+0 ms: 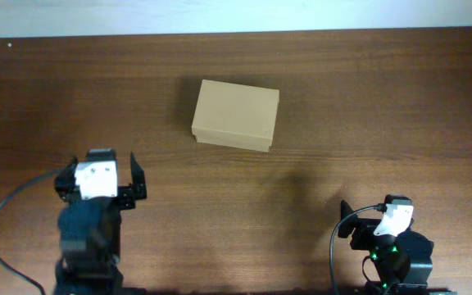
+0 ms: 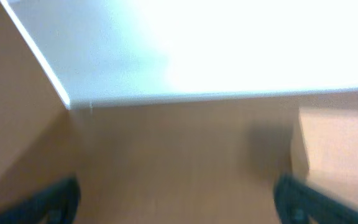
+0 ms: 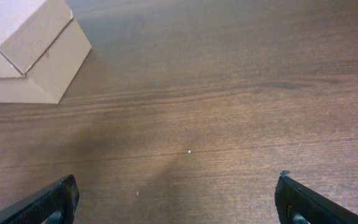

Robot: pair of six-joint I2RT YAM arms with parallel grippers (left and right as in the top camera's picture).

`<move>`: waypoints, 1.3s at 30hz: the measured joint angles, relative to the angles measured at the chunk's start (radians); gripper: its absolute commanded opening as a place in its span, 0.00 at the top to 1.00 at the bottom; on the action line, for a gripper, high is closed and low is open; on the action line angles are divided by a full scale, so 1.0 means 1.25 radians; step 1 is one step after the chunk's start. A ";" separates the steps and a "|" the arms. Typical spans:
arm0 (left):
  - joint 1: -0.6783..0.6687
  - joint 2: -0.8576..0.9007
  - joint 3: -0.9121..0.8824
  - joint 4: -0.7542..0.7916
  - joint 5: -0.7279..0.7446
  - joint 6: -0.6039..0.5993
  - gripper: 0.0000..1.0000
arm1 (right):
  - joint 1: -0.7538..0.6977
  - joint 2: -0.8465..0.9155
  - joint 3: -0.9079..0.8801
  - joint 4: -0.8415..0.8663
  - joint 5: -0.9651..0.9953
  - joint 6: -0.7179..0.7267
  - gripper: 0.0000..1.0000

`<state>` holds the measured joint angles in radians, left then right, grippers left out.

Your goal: Pack container

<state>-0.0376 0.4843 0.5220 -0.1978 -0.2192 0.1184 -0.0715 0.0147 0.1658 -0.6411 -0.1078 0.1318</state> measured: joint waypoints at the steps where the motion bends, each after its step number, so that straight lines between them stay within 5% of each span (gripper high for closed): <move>1: 0.000 -0.033 -0.043 0.082 -0.001 0.002 0.00 | 0.000 0.000 0.000 -0.001 0.000 0.000 0.01; 5: 0.005 -0.144 -0.174 0.276 -0.002 0.002 0.00 | 0.000 0.000 0.000 -0.001 0.000 0.000 0.01; 10: 0.022 -0.233 -0.277 0.318 -0.002 0.002 0.00 | 0.000 0.000 0.000 -0.001 0.000 0.000 0.01; 24: 0.024 -0.376 -0.396 0.300 -0.002 0.002 0.00 | 0.000 -0.001 0.000 -0.001 0.000 0.000 0.01; 39: 0.025 -0.377 -0.407 0.110 -0.002 0.002 0.00 | 0.000 -0.001 0.000 -0.001 0.000 0.000 0.01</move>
<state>-0.0067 0.0135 0.0128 -0.0597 -0.2222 0.1204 -0.0715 0.0139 0.1654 -0.6418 -0.1078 0.1318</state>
